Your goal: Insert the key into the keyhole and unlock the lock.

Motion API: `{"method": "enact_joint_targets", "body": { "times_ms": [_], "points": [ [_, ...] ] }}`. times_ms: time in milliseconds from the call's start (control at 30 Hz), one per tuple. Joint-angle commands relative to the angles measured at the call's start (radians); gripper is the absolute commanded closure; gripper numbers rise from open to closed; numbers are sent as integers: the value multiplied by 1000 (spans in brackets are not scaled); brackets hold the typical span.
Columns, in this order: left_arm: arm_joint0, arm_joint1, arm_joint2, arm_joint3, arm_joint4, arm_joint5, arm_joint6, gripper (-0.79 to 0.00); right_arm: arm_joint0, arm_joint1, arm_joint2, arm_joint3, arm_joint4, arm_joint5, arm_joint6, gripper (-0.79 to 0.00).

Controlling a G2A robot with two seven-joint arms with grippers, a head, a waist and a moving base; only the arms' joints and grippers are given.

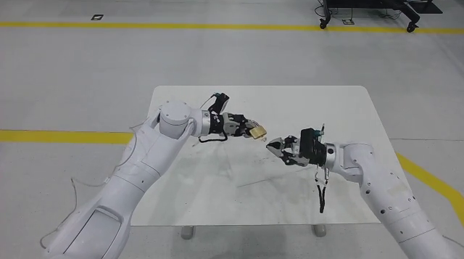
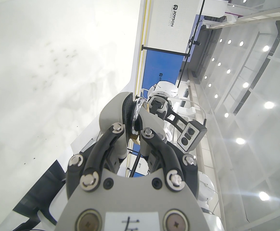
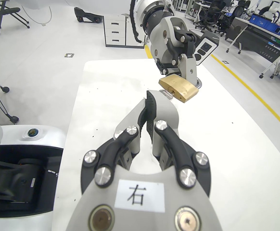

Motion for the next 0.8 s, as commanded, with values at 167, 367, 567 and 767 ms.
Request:
{"method": "enact_joint_targets", "body": {
  "times_ms": [167,367,567,767],
  "points": [
    [2,1,0,-7,8,1,-8,0,44,1,-28,16,70,0,79,0],
    [3,0,0,-7,11,1,-10,0,70,-1,-45,19,116,0,136,0],
    [10,-1,-20,5,-24,17,20,0,66,3,-38,-11,119,0,137,-28],
    [15,-5,-51,32,-91,84,91,0,-44,17,27,-150,-91,231,122,-283]
  ]
}}
